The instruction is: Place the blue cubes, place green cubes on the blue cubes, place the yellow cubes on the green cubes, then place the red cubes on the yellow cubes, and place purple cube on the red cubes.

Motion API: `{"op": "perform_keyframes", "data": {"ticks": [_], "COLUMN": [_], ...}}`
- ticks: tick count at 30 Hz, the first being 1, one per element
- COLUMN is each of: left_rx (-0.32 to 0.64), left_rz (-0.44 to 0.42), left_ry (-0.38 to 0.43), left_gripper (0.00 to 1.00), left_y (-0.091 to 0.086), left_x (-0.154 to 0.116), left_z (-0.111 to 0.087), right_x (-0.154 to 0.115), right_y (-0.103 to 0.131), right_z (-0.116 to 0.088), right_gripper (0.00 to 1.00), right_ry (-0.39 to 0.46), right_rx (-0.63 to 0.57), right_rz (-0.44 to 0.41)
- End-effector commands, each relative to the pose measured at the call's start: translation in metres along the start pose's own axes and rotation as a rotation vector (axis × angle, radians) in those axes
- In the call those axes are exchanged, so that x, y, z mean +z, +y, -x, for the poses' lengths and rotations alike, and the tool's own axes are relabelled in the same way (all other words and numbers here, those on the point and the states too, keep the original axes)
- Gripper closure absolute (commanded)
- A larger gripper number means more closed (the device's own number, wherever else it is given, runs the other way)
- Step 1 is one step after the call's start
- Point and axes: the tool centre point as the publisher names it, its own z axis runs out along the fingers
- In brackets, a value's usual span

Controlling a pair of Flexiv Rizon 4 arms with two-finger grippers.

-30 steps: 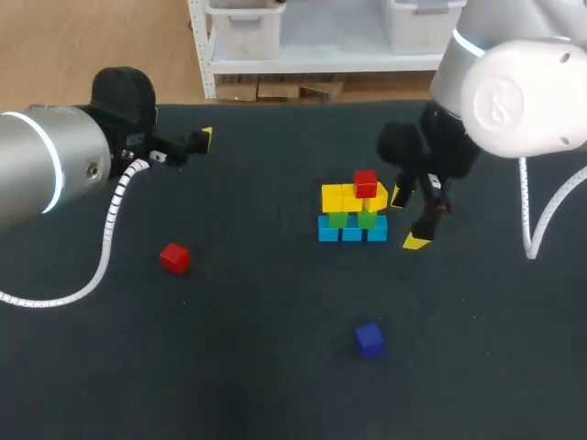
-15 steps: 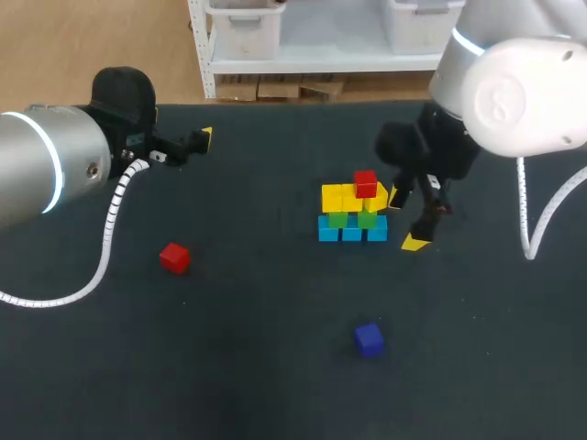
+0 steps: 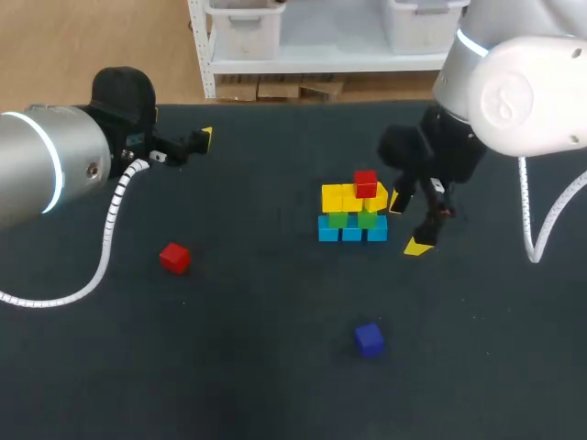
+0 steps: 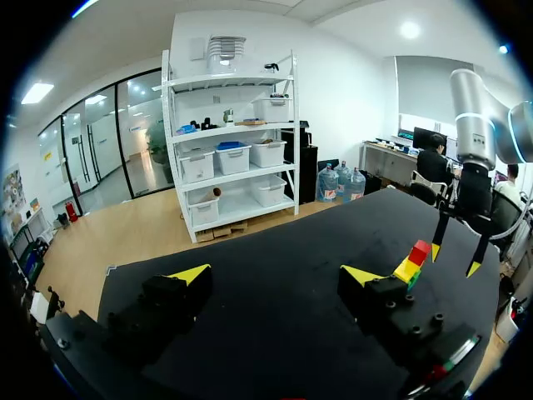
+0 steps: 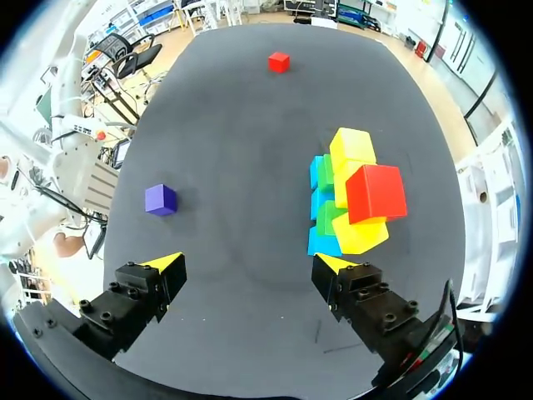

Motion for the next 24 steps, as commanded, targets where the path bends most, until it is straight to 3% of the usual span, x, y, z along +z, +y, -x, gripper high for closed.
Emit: {"op": "perform_keyframes", "data": {"ticks": [1, 24], "left_rx": [-0.002, -0.002], "left_rz": [0.01, 0.01], "left_ry": [-0.009, -0.009], "left_gripper": [0.0, 0.0], "left_y": [-0.002, -0.002], "left_x": [0.0, 0.0], "left_z": [-0.002, -0.002], "right_x": [0.0, -0.001], "right_y": [0.001, -0.016], "right_z": [0.001, -0.003], "right_gripper": [0.0, 0.0], "right_ry": [-0.002, 0.018], "right_rx": [-0.003, 0.031], "right_rz": [0.001, -0.047]}}
